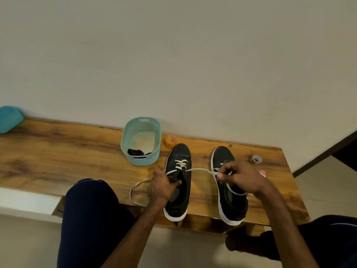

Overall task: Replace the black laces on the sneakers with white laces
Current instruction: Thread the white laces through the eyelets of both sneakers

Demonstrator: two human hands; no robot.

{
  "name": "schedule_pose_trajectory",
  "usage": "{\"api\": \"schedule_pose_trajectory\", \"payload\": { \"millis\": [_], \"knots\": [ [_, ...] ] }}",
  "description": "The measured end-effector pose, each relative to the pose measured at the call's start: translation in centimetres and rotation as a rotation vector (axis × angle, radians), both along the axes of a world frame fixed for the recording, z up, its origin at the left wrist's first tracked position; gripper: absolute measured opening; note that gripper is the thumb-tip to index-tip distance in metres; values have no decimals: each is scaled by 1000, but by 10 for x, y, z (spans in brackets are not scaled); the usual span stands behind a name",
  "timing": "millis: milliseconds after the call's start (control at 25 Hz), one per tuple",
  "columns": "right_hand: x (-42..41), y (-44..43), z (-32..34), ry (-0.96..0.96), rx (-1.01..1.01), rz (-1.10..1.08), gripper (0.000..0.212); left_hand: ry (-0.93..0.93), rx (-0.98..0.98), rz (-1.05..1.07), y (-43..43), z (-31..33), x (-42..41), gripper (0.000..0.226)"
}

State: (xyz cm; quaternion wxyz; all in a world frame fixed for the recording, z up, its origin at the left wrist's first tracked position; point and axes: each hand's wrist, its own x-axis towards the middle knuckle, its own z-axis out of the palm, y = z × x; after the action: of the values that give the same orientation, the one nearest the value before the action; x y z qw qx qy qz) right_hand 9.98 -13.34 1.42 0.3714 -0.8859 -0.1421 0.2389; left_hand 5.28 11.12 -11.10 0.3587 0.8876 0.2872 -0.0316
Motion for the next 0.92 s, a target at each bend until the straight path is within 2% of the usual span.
{"api": "schedule_pose_trajectory", "payload": {
  "millis": [80, 160, 280, 360, 480, 640, 680, 760, 840, 920],
  "knots": [
    [0, 8, -23, -8, -113, 3, 17, 60, 96, -92, 8, 1, 1, 74],
    [-3, 20, -49, -79, -121, -97, 16, 123, 137, -197, 16, 7, 1, 71],
    [-7, 38, -82, -144, -81, -229, 12, 85, -6, -210, 29, 24, 0, 59],
    [-12, 46, -94, -127, -31, -253, 22, 4, -202, -172, 39, 41, 1, 52],
    [-18, 54, -99, -128, 24, -228, 37, -91, -691, -35, 49, 73, -4, 33],
    [-24, 61, -98, -227, -31, -265, 44, -252, -1038, -62, 51, 100, -9, 25],
    [-29, 63, -91, -306, 2, -312, 42, -281, -1137, -78, 49, 104, -9, 24],
    [-44, 76, -71, -396, 228, -360, 29, -318, -1312, -102, 43, 110, -11, 25],
    [-64, 99, -48, -228, 466, -266, 24, -355, -1426, -105, 34, 113, -12, 28],
    [-80, 120, -39, -10, 589, -152, 23, -407, -1469, -66, 31, 112, -12, 27]
  ]
}}
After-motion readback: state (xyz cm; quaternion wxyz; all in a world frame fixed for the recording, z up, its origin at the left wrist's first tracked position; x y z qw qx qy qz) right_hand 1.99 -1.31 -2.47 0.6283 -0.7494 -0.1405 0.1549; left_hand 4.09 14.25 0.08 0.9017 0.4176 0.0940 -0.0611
